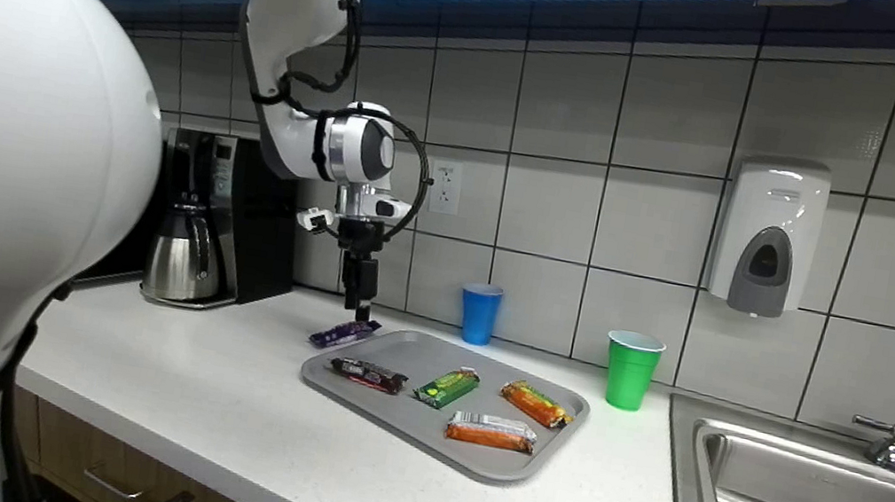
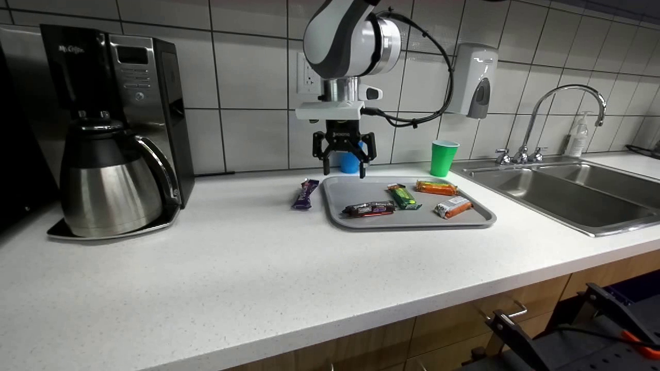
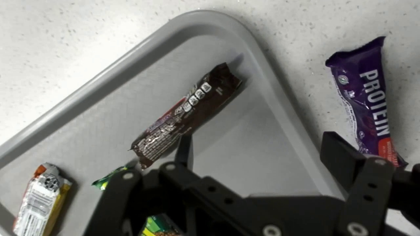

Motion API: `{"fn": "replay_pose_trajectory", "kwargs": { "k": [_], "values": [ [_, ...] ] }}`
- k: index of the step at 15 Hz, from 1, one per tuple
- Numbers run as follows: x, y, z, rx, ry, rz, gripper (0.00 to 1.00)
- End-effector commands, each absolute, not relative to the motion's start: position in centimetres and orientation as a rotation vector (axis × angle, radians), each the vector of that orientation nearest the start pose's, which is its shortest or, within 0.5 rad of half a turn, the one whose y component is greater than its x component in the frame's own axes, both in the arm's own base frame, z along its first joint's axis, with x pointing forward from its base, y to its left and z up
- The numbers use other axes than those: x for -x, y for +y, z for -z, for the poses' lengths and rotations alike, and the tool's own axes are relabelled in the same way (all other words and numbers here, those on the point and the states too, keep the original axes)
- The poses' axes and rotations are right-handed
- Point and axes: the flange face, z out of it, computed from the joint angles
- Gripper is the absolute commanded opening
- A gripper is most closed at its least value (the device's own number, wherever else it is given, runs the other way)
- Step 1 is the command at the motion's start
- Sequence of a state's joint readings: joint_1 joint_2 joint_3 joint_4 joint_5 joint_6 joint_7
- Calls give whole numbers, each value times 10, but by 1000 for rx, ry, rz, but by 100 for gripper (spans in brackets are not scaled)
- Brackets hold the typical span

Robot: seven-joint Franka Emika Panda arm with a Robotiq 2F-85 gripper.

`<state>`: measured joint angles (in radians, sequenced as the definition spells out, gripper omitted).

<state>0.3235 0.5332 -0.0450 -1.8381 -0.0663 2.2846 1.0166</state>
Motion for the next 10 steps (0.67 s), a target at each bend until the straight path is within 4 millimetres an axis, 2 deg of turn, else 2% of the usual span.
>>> {"fn": "replay_pose_trajectory", "kwargs": {
  "k": [1, 10],
  "values": [
    [-586, 160, -243, 3044, 1132, -34, 100],
    [-561, 135, -233, 3000, 1318, -16, 100]
  ]
}}
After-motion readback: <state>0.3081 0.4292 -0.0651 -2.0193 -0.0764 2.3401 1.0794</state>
